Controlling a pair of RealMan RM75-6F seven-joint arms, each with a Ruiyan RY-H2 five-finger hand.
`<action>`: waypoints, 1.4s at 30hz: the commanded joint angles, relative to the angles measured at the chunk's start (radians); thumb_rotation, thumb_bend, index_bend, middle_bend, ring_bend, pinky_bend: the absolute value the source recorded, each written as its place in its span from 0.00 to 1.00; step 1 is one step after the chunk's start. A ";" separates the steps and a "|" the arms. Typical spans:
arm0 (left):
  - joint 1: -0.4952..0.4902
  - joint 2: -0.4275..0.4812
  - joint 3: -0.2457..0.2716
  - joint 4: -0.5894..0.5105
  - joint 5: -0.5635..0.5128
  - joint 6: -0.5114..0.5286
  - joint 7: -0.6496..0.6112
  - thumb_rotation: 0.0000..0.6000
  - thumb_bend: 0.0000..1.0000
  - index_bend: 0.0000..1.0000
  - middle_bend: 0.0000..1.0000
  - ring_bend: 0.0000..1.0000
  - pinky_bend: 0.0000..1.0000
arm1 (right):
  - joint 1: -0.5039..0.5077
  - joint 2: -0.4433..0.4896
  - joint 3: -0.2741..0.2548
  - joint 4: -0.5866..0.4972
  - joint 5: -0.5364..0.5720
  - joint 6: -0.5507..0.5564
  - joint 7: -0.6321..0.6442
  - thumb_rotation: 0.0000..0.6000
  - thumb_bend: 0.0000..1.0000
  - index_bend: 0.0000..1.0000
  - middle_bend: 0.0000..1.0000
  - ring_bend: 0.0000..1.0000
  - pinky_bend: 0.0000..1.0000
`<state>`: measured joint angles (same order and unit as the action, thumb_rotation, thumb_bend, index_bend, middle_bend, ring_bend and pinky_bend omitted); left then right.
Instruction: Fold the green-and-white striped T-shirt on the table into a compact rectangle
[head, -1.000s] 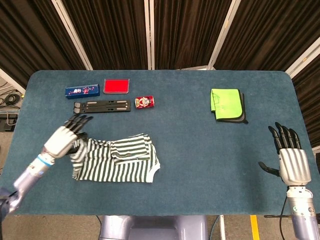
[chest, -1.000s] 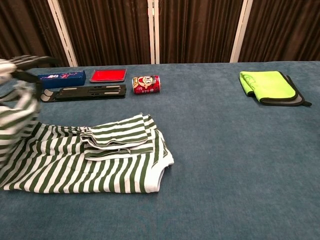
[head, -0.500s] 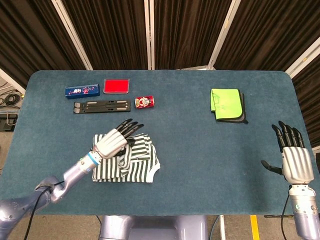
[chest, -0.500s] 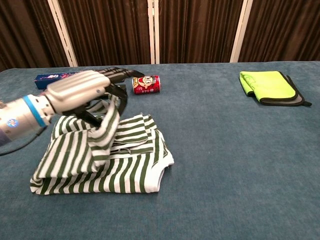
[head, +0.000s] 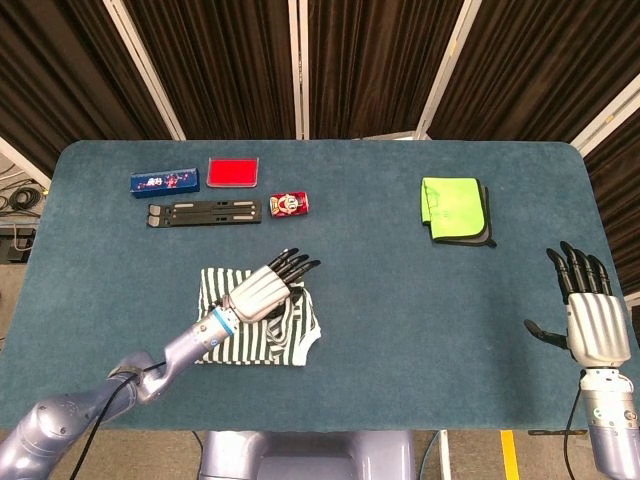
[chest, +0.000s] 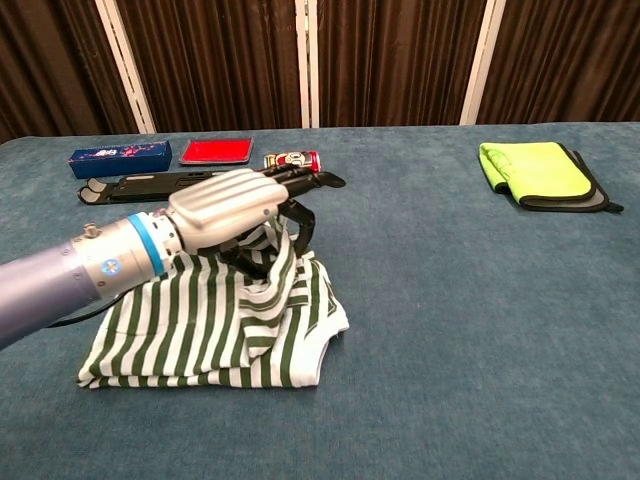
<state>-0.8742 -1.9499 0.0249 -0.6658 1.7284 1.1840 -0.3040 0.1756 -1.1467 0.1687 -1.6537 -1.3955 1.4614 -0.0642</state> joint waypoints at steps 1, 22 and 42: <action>-0.012 -0.017 -0.002 0.017 -0.003 -0.012 0.000 1.00 0.52 0.88 0.00 0.00 0.00 | 0.000 -0.001 0.001 0.001 0.003 -0.002 0.001 1.00 0.00 0.00 0.00 0.00 0.00; 0.017 0.176 -0.088 -0.291 -0.089 0.040 0.077 1.00 0.00 0.00 0.00 0.00 0.00 | -0.001 0.002 -0.001 -0.004 -0.003 -0.002 0.006 1.00 0.00 0.00 0.00 0.00 0.00; 0.072 0.335 -0.057 -0.582 -0.164 -0.081 0.153 1.00 0.00 0.00 0.00 0.00 0.00 | -0.001 -0.003 -0.010 -0.017 -0.020 0.001 -0.018 1.00 0.00 0.00 0.00 0.00 0.00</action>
<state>-0.7966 -1.5923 -0.0336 -1.2501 1.5782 1.1357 -0.1716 0.1750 -1.1498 0.1587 -1.6710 -1.4155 1.4624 -0.0823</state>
